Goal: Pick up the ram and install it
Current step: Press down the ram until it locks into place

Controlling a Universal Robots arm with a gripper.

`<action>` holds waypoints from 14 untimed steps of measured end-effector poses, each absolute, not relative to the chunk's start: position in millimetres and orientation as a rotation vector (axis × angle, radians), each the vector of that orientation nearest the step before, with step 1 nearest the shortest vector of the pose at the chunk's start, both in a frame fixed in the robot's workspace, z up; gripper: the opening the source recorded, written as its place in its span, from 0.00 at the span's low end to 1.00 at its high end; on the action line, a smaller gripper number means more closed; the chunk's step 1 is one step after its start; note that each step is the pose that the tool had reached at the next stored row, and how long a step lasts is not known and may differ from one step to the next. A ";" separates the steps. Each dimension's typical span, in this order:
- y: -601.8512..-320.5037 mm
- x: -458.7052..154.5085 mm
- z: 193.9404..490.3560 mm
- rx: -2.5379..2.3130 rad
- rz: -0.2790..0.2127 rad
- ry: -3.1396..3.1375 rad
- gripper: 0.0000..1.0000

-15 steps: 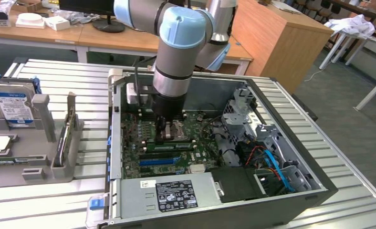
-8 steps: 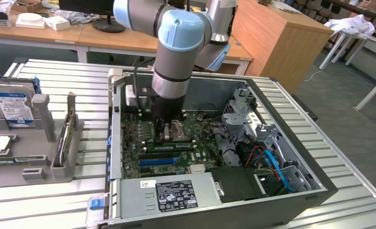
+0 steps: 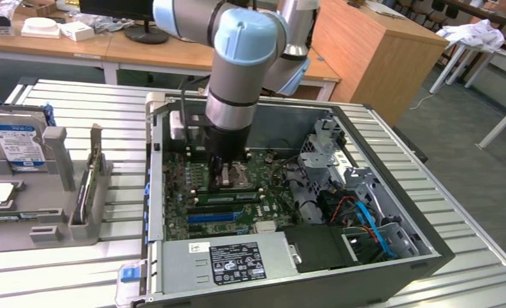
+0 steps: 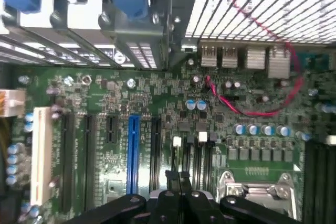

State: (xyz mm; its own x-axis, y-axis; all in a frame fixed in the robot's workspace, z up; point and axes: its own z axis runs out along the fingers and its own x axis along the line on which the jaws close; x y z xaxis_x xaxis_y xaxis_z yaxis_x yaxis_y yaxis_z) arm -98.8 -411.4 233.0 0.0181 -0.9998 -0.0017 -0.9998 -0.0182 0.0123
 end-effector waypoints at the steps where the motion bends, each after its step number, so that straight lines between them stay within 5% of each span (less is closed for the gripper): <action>1: -411.5 -96.4 237.1 2.236 -0.018 -2.196 0.10; 14: -412.0 -49.7 247.8 2.247 -0.043 -2.206 0.10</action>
State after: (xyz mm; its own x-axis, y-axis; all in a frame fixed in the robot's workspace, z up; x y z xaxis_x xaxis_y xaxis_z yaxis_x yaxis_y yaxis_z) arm -49.7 -412.0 247.8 0.0181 -0.9995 -0.0246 -0.9997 -0.0185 0.0140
